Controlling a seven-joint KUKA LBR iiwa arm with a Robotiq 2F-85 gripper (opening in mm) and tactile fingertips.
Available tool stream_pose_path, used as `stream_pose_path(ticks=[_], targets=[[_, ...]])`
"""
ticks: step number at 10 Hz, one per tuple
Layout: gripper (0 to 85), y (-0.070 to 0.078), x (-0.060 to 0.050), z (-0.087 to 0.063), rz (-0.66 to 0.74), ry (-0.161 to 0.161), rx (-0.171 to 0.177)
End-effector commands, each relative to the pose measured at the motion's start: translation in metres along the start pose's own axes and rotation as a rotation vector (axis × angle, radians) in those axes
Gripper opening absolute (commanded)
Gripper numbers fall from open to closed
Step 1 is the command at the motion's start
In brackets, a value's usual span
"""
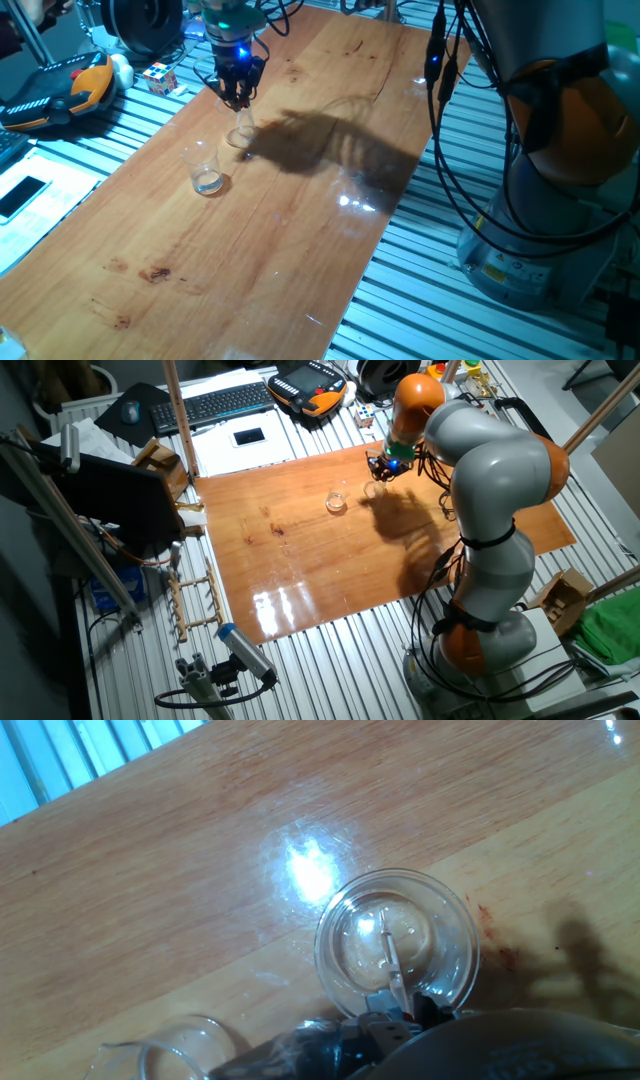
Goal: Transfer liquid using a dropper
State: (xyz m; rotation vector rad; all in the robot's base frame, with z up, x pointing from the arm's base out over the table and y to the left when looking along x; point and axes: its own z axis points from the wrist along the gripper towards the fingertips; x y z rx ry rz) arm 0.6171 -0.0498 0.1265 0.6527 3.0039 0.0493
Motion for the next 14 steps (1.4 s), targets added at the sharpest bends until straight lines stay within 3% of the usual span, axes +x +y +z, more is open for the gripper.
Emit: stream_pose_path(ticks=[1, 10, 14], targets=[[20.0, 0.000, 0.000, 0.000, 0.000, 0.000, 0.000], [25.3, 0.000, -0.001, 0.001, 0.006, 0.000, 0.003], [25.3, 0.004, 0.002, -0.011, 0.001, -0.003, 0.025]])
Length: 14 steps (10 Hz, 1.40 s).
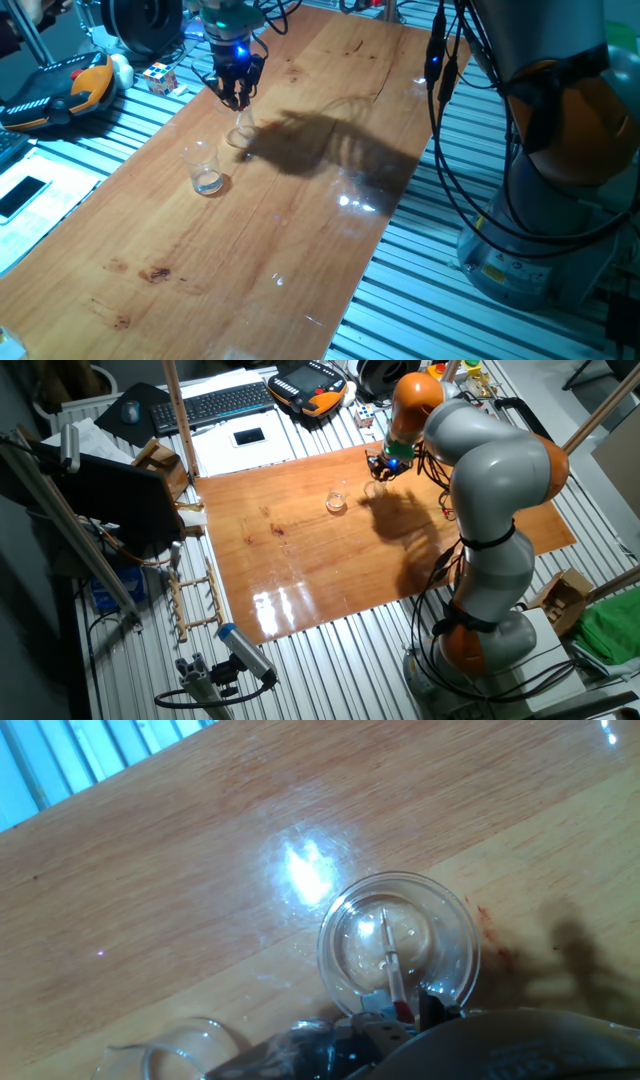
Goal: Transfer liquid using a dropper
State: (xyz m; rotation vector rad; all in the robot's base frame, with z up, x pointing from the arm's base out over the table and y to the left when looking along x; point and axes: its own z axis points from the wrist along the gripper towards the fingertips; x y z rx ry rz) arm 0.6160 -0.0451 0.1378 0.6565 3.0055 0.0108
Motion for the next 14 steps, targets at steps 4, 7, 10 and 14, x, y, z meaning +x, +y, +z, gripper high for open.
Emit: stream_pose_path(ticks=[4, 7, 10, 14], targets=[[26.3, 0.000, 0.006, -0.004, 0.001, -0.003, 0.008], [27.7, -0.003, 0.009, -0.003, 0.001, -0.005, 0.008], [28.0, -0.002, 0.013, 0.001, 0.007, -0.011, 0.006], [28.0, -0.001, 0.015, 0.003, 0.007, -0.016, 0.003]])
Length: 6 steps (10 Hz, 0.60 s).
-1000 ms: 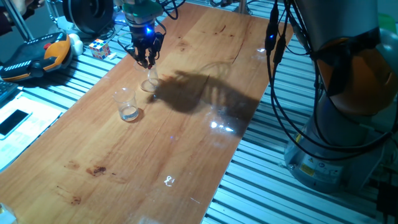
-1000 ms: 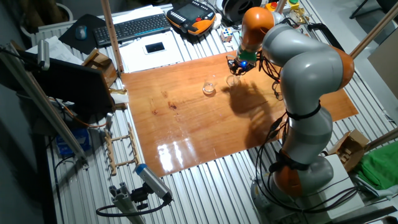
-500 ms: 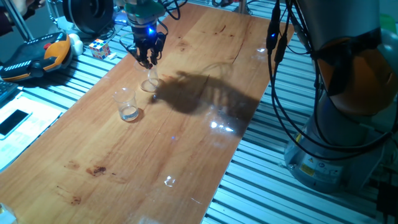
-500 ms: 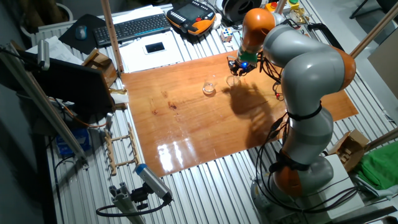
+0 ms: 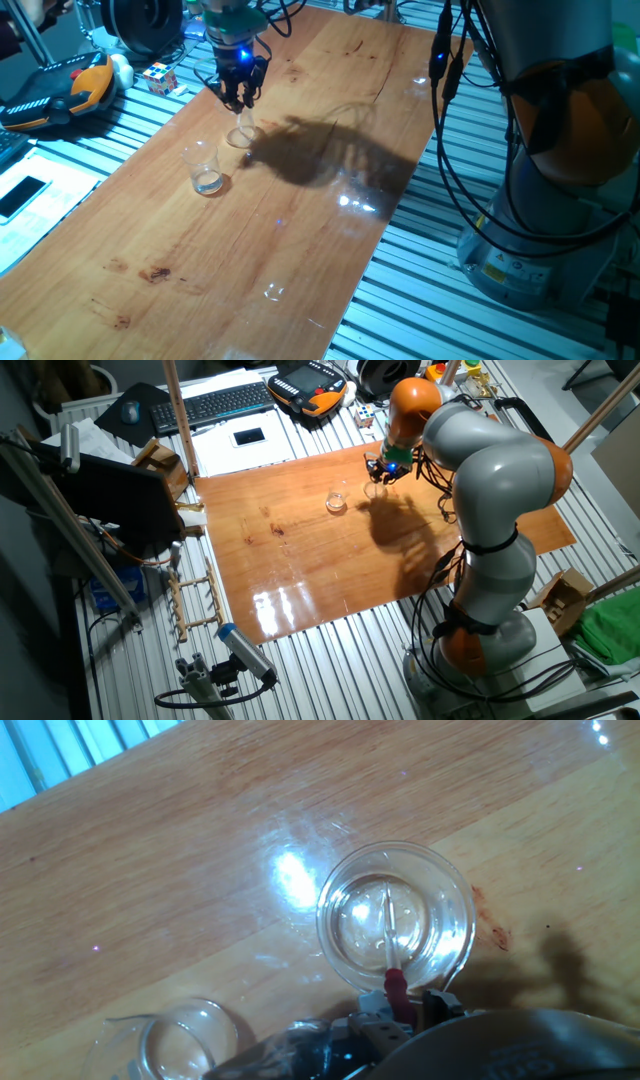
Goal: Transfer liquid using a dropper
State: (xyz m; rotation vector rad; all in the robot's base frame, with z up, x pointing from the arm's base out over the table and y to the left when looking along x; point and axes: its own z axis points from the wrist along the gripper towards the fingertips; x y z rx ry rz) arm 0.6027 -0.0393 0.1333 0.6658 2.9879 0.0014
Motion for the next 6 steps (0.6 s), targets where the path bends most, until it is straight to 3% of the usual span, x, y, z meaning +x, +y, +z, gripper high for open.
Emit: stream_pose_path(ticks=[1, 6], targets=[[28.0, 0.0005, 0.0004, 0.0004, 0.001, 0.000, 0.000], [27.3, 0.0015, 0.0006, 0.0026, 0.001, -0.004, -0.007]])
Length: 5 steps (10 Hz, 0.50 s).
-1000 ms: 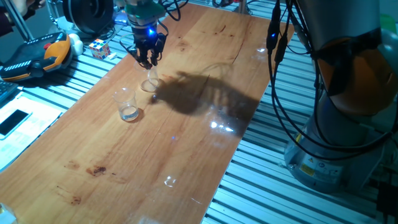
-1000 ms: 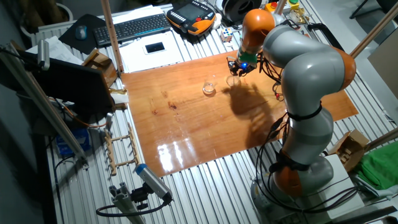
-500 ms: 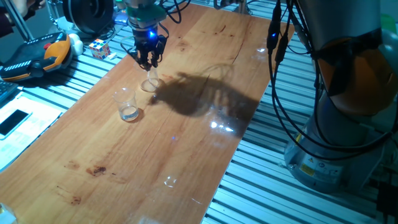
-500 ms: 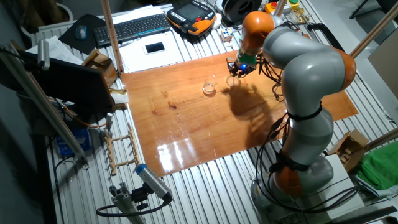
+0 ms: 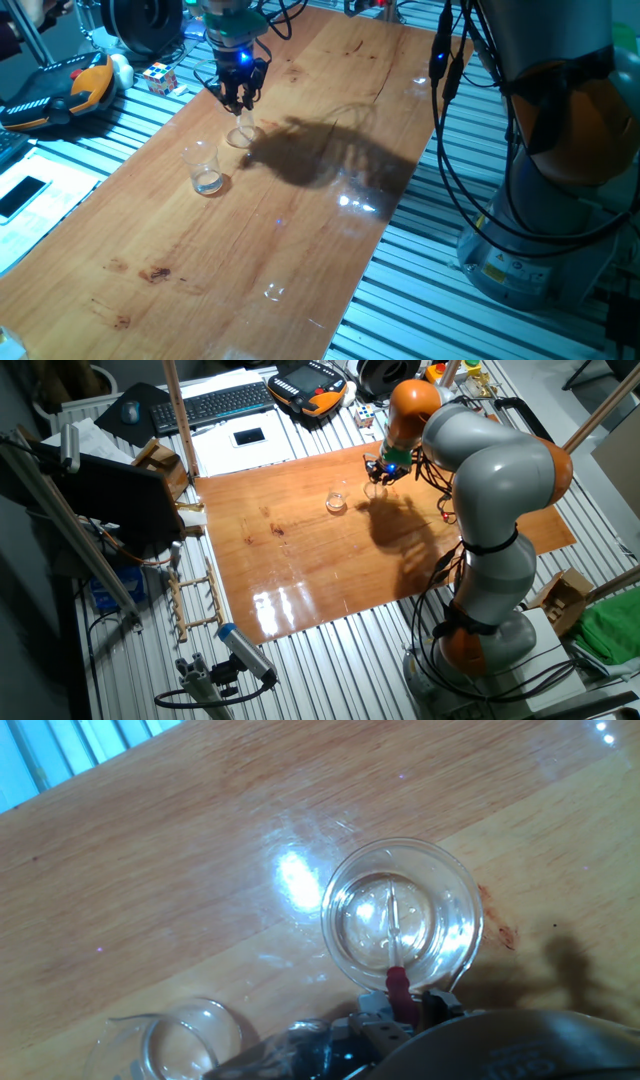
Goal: Transfer liquid using a dropper
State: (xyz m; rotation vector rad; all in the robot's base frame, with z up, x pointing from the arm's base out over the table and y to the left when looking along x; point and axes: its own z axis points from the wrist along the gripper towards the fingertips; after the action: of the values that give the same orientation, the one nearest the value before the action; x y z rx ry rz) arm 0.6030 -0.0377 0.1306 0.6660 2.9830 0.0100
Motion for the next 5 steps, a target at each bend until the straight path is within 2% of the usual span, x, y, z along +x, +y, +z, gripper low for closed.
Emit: stream_pose_path(ticks=[1, 5], targets=[[27.0, 0.0000, -0.0001, -0.0002, -0.002, 0.000, -0.002], [27.7, 0.0010, 0.0000, -0.0016, -0.002, -0.005, 0.003]])
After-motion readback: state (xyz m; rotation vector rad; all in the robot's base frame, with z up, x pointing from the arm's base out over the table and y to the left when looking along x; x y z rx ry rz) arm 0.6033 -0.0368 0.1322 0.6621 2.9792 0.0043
